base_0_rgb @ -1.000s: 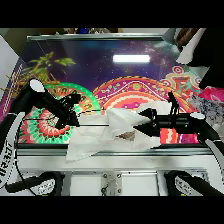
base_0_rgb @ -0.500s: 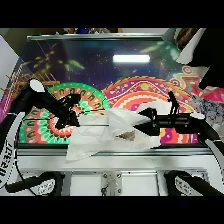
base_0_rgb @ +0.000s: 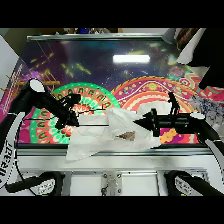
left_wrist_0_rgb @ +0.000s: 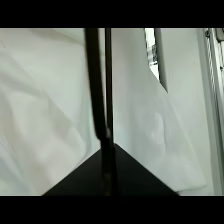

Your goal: Fold the clothes and pants, and hang the long-sleeved shirts on hangers.

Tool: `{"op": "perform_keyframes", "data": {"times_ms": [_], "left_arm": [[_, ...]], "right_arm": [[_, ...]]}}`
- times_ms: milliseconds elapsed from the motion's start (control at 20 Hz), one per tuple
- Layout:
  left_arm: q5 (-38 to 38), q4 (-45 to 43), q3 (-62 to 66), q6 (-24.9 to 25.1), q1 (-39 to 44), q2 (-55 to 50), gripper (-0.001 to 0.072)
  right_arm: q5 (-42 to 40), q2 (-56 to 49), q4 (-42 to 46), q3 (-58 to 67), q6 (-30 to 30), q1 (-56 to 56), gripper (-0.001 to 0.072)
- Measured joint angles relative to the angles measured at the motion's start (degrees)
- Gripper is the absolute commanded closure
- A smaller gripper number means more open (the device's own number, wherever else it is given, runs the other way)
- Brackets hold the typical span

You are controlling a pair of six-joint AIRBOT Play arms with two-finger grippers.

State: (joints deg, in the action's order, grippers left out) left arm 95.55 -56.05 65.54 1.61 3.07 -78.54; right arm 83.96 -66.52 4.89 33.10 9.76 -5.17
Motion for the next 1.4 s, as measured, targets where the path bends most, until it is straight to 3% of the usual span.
{"op": "perform_keyframes", "data": {"times_ms": [500,550,600,650,1050,1400], "left_arm": [[-1.3,0.0,0.0,-1.1,0.0,0.0,0.0693],[-1.3,0.0,0.0,-2.0,0.0,0.0,0.0567],[-1.5,0.2,0.0,-3.0,0.0,0.0,0.0337],[-1.7,2.9,0.0,-4.4,0.1,0.0,0.0291],[-5.9,0.4,0.0,-15.2,-0.3,1.0,0.029],[-10.8,0.2,0.0,-22.5,-6.0,6.8,0.0291]], "right_arm": [[-0.2,0.0,0.0,0.0,1.0,0.0,0.0702],[-0.2,0.0,0.0,0.0,1.0,0.0,0.0702],[-0.2,0.0,0.0,0.0,1.0,0.0,0.0702],[-0.4,0.0,-0.2,0.0,0.8,0.1,0.0702],[-0.2,0.0,0.0,0.0,1.0,0.0,0.0705],[-0.2,0.1,0.0,0.0,1.0,0.0,0.0705]]}}
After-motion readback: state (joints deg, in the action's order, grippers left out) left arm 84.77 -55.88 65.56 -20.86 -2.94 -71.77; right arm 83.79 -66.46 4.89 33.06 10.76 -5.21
